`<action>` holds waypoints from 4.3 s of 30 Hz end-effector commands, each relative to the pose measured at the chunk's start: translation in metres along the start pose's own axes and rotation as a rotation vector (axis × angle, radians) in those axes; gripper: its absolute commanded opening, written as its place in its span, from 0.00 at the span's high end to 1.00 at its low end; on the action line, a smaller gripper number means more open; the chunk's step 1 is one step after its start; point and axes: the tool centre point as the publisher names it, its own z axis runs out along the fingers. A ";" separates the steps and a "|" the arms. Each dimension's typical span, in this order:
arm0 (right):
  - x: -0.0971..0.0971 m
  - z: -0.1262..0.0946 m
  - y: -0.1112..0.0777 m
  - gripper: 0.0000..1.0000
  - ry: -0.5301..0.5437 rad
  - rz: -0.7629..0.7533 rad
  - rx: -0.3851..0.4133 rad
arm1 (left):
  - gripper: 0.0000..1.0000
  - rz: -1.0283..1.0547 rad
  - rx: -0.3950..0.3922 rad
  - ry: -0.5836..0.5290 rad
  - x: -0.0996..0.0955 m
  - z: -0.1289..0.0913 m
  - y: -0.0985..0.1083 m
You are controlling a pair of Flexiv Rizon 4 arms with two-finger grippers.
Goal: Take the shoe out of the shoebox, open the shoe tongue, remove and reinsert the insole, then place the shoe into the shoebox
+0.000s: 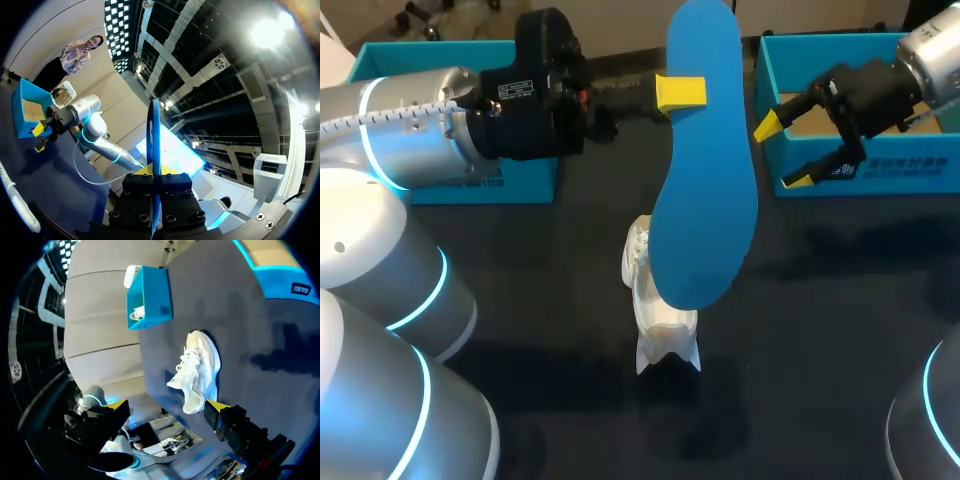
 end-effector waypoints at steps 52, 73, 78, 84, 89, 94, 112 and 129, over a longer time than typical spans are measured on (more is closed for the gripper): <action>0.102 -0.079 -0.051 0.00 0.212 -0.181 -0.321 | 1.00 0.001 0.016 -0.004 0.005 0.004 0.005; 0.115 -0.077 -0.038 0.00 0.324 -0.314 -0.346 | 1.00 0.001 0.016 -0.004 0.005 0.004 0.005; 0.113 -0.066 -0.042 0.00 0.362 -0.329 -0.331 | 1.00 0.001 0.016 -0.004 0.005 0.004 0.005; 0.108 -0.052 -0.046 0.00 0.366 -0.295 -0.314 | 1.00 0.001 0.016 -0.004 0.005 0.004 0.005; 0.105 -0.049 -0.047 0.00 0.382 -0.259 -0.311 | 1.00 0.001 0.016 -0.004 0.005 0.004 0.005; 0.105 -0.049 -0.047 0.00 0.382 -0.259 -0.311 | 1.00 0.001 0.016 -0.004 0.005 0.004 0.005; 0.105 -0.049 -0.047 0.00 0.382 -0.259 -0.311 | 1.00 1.260 -0.312 0.108 -0.033 -0.007 -0.032; 0.105 -0.049 -0.047 0.00 0.382 -0.259 -0.311 | 1.00 1.478 -0.387 0.084 -0.048 -0.010 -0.041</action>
